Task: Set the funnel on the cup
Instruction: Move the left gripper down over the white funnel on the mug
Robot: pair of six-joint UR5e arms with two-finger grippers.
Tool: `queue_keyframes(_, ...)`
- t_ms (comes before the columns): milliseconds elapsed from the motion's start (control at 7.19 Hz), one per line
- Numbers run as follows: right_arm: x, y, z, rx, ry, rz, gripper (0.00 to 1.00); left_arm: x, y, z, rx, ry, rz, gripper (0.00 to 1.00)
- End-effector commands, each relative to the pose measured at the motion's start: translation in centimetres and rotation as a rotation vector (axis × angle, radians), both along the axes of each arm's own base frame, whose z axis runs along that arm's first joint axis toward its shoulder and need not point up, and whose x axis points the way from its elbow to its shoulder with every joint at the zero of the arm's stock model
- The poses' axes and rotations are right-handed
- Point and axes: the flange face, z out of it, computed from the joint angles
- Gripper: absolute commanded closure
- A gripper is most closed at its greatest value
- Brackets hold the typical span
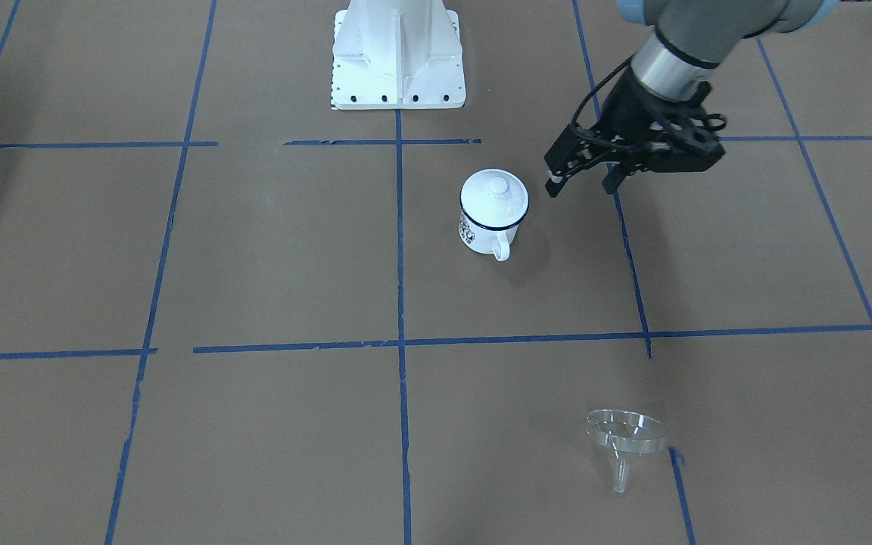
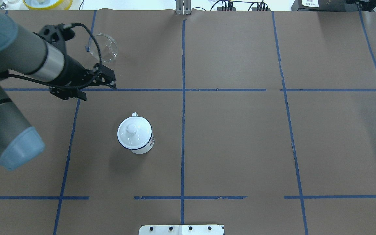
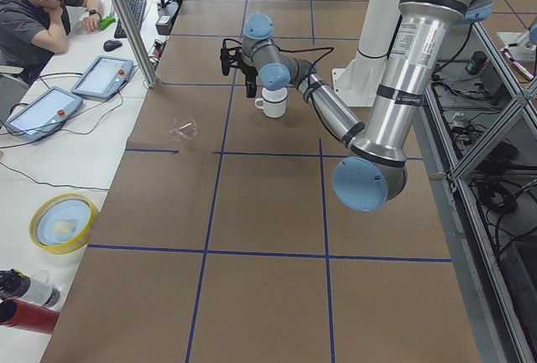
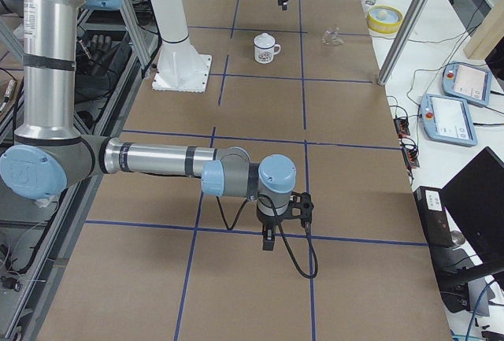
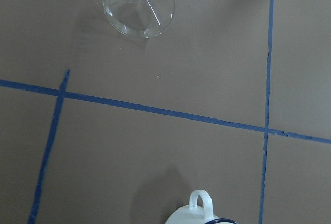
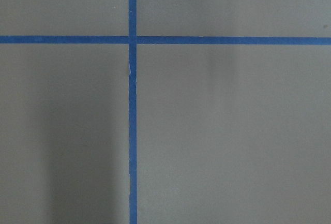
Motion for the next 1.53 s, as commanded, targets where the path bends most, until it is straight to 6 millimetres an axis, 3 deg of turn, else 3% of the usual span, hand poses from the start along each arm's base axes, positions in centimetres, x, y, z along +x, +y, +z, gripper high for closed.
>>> queue_keyframes(0, 0.0, 0.0, 0.0, 0.0, 0.0, 0.0, 0.0, 7.7, 2.1, -1.0, -0.07, -0.094, 0.001, 0.0)
queue_keyframes(139, 0.0, 0.0, 0.0, 0.0, 0.0, 0.0, 0.0, 9.3, 2.6, -0.1, -0.075, -0.146, -0.001, 0.0)
queue_keyframes(556, 0.0, 0.0, 0.0, 0.0, 0.0, 0.0, 0.0, 11.6, 4.7, 0.4, -0.061, -0.199, 0.017, 0.0)
queue_keyframes(834, 0.0, 0.0, 0.0, 0.0, 0.0, 0.0, 0.0, 12.0, 4.9, -0.8, -0.056, -0.198, 0.02, 0.0)
queue_keyframes(1391, 0.0, 0.0, 0.0, 0.0, 0.0, 0.0, 0.0, 12.3, 5.4, -0.9, -0.051, -0.2, 0.03, 0.04)
